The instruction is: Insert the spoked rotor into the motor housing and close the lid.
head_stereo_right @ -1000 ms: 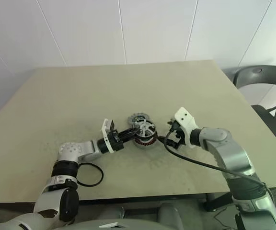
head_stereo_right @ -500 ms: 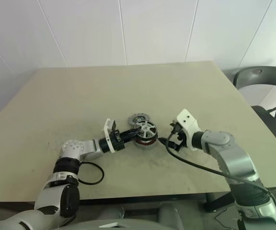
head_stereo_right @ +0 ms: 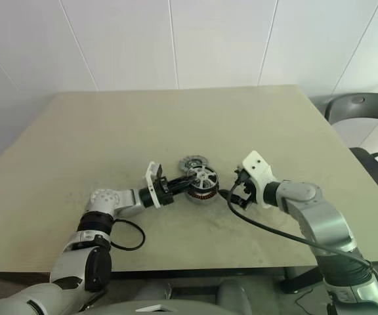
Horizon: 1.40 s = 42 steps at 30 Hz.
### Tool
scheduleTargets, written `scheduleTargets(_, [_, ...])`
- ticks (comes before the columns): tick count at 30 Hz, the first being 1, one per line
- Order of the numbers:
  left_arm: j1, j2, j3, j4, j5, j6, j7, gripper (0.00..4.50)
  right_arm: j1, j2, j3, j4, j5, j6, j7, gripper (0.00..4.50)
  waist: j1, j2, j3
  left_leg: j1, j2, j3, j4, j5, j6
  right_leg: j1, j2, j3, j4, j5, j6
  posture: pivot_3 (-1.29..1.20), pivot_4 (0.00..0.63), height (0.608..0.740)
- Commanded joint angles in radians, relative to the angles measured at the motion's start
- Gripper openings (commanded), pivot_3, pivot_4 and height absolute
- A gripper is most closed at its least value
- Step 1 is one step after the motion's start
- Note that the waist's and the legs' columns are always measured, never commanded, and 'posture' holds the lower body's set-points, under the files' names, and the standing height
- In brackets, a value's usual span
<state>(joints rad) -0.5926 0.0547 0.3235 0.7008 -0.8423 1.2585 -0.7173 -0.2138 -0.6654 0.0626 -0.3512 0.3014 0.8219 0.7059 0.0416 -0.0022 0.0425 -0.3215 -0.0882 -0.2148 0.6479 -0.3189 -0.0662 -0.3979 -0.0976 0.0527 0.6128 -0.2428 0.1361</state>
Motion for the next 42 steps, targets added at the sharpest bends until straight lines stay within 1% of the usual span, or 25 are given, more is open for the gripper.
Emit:
scheduleTargets(1, [-0.012, -0.012, -0.027, 0.046, 0.028, 0.000, -0.015, 0.41, -0.011, 0.011, -0.020, -0.052, 0.018, 0.001, -0.018, 4.50, 0.000, 0.001, 0.000, 0.000, 0.000, 0.000, 0.000, 0.000, 0.000, 0.000, 0.000, 0.000, 0.000, 0.000, 0.000, 0.00, 0.000, 0.740])
scheduleTargets(12, [-0.028, -0.009, -0.039, 0.066, 0.065, -0.004, -0.049, 0.41, 0.001, 0.014, -0.020, -0.061, 0.023, 0.007, -0.038, 4.50, 0.000, 0.002, -0.001, 0.001, 0.000, 0.000, 0.000, 0.000, 0.000, 0.001, 0.000, 0.000, 0.000, 0.000, 0.000, 0.00, 0.000, 0.740])
scheduleTargets(14, [-0.028, -0.009, -0.041, 0.066, 0.076, -0.013, -0.045, 1.15, -0.002, 0.016, -0.017, -0.058, 0.025, 0.006, -0.041, 4.50, 0.000, 0.002, -0.001, 0.001, 0.000, 0.000, 0.000, 0.000, 0.000, 0.001, 0.000, 0.000, 0.000, 0.000, 0.000, 0.00, 0.000, 0.740])
scheduleTargets(18, [-0.032, -0.006, -0.048, 0.067, 0.099, -0.025, -0.031, 2.34, -0.008, 0.020, -0.008, -0.050, 0.022, 0.002, -0.046, 4.50, 0.004, 0.002, -0.001, 0.001, 0.000, 0.000, 0.000, 0.000, 0.000, 0.001, 0.000, 0.000, -0.001, 0.000, 0.000, 0.00, 0.000, 0.740])
scheduleTargets(21, [-0.024, 0.011, -0.080, 0.023, 0.119, -0.025, -0.036, 3.19, -0.011, 0.019, -0.005, -0.045, 0.021, 0.000, -0.047, 4.50, 0.005, 0.001, -0.001, 0.001, 0.000, 0.000, 0.002, 0.000, 0.000, 0.004, 0.000, -0.001, -0.003, -0.001, 0.000, 0.00, 0.000, 0.740])
scheduleTargets(25, [-0.017, 0.049, -0.134, -0.055, 0.145, -0.027, -0.034, 3.19, -0.013, 0.019, 0.001, -0.037, 0.017, -0.006, -0.047, 4.50, 0.000, 0.001, -0.001, 0.002, 0.000, 0.000, 0.002, 0.000, 0.000, 0.005, 0.000, -0.001, -0.003, -0.002, -0.003, 0.00, 0.000, 0.740])
scheduleTargets(29, [0.004, 0.100, -0.218, -0.149, 0.188, -0.045, -0.038, 3.19, -0.019, 0.023, 0.008, -0.028, 0.014, -0.011, -0.046, 4.50, -0.003, 0.001, -0.001, 0.002, 0.000, 0.000, 0.001, 0.000, 0.000, 0.004, 0.000, -0.001, -0.003, -0.001, -0.002, 0.00, 0.000, 0.740])
scheduleTargets(33, [0.015, 0.134, -0.272, -0.222, 0.229, -0.056, 0.000, 3.19, -0.021, 0.026, 0.018, -0.018, 0.008, -0.016, -0.048, 4.50, -0.003, 0.001, -0.001, 0.001, 0.000, 0.000, -0.001, 0.000, 0.000, 0.001, 0.000, 0.000, -0.003, 0.000, 0.000, 0.00, 0.000, 0.740])
scheduleTargets(39, [0.003, 0.131, -0.259, -0.341, 0.198, -0.033, 0.049, 3.19, -0.023, 0.029, 0.028, -0.013, 0.008, -0.018, -0.052, 4.50, -0.004, 0.001, 0.000, 0.000, 0.001, 0.000, -0.002, 0.000, 0.000, 0.000, 0.000, 0.000, -0.002, 0.000, 0.000, 0.00, 0.000, 0.740])
scheduleTargets(42, [0.008, 0.143, -0.295, -0.402, 0.211, -0.044, 0.052, 3.19, -0.026, 0.031, 0.033, -0.009, 0.007, -0.019, -0.053, 4.50, -0.005, -0.001, 0.002, -0.001, 0.001, 0.000, -0.002, 0.000, 0.000, -0.001, 0.000, 0.000, -0.002, 0.000, 0.000, 0.00, 0.000, 0.740])
